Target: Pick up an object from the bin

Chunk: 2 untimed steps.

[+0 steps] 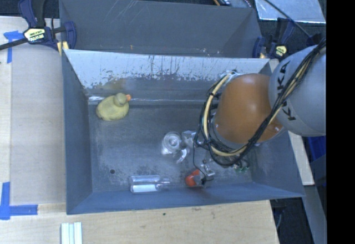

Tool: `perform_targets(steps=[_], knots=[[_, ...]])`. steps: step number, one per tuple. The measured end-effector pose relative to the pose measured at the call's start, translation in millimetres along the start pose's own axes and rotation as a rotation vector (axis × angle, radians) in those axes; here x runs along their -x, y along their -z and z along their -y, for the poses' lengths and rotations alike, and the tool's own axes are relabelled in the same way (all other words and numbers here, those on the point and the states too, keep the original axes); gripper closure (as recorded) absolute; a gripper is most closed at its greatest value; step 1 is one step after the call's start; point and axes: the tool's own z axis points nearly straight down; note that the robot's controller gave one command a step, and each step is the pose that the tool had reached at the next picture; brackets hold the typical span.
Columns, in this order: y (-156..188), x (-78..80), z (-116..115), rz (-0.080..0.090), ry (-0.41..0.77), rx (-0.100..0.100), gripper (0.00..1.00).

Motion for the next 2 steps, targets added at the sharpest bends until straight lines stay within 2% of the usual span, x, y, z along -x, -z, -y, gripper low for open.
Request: perform_targets(steps=[1,2], knots=[[0.0,-3.8,3.3,0.000,-0.024,0.001,0.00],[-27.1,-2.6,7.2,0.010,0.004,-0.001,0.00]])
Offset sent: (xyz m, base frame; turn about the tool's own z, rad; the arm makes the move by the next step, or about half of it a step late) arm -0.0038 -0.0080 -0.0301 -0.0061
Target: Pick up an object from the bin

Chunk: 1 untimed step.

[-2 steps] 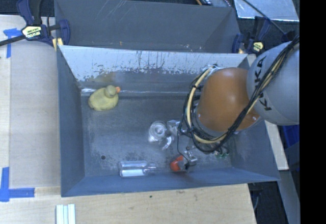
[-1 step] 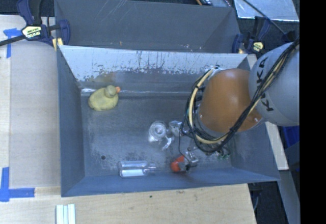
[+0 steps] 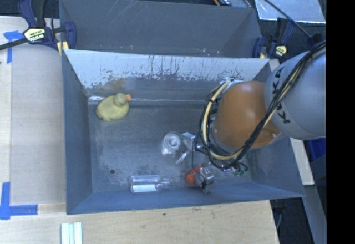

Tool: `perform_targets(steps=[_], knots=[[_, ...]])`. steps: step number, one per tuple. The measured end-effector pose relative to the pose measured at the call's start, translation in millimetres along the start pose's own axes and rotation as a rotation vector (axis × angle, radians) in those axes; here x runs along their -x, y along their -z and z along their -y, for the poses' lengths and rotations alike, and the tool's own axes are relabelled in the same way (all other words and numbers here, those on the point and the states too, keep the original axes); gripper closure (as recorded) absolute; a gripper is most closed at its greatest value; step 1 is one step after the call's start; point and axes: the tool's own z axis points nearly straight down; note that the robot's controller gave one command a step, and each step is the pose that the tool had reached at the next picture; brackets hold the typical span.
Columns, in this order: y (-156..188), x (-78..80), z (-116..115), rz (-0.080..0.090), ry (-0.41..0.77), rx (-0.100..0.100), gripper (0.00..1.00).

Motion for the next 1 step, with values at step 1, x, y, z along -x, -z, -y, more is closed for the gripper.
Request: perform_targets(steps=[1], knots=[[2.7,2.1,0.7,0.002,-0.020,0.001,1.00]])
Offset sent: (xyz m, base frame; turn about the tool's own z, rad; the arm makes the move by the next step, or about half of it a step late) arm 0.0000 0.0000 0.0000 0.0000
